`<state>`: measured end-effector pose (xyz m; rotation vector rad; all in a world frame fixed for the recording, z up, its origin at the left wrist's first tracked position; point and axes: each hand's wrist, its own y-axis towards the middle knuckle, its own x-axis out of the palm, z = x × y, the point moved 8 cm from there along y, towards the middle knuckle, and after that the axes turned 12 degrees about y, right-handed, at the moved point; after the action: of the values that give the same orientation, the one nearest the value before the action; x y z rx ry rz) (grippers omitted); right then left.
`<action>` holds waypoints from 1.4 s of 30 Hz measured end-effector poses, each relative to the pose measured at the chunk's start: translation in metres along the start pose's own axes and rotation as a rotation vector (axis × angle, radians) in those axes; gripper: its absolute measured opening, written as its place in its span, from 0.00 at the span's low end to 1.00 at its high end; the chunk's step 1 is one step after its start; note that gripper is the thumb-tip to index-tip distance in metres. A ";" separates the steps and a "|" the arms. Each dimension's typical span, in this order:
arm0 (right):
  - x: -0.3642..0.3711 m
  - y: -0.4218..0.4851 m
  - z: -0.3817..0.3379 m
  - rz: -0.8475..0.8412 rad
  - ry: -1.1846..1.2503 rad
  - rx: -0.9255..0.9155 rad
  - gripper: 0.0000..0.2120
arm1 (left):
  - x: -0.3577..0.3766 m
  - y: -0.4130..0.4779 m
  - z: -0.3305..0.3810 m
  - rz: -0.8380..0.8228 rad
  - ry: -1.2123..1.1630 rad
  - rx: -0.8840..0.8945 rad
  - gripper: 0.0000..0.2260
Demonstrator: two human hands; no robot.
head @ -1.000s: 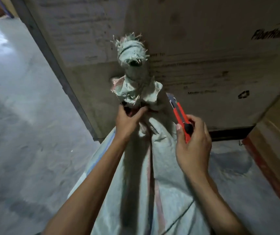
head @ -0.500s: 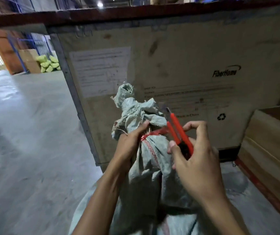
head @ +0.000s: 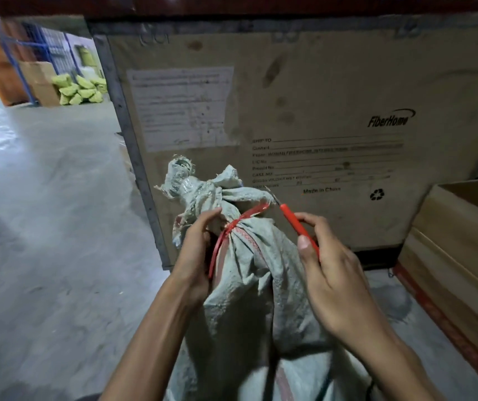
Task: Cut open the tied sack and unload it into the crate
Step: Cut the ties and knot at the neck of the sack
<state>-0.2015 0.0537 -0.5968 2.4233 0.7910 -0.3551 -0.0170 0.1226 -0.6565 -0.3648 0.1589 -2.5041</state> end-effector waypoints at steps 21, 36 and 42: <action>0.016 0.006 0.010 -0.042 -0.201 -0.003 0.17 | -0.023 0.000 0.000 0.108 0.134 0.047 0.11; -0.004 0.011 0.016 0.083 -0.136 0.000 0.15 | -0.005 0.004 -0.005 0.135 0.115 0.158 0.30; -0.010 0.010 0.016 0.109 -0.123 -0.015 0.16 | -0.003 0.005 -0.008 0.214 0.268 0.200 0.33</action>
<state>-0.2044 0.0336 -0.6016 2.3934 0.6034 -0.4491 -0.0140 0.1206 -0.6660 0.0683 0.0493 -2.3208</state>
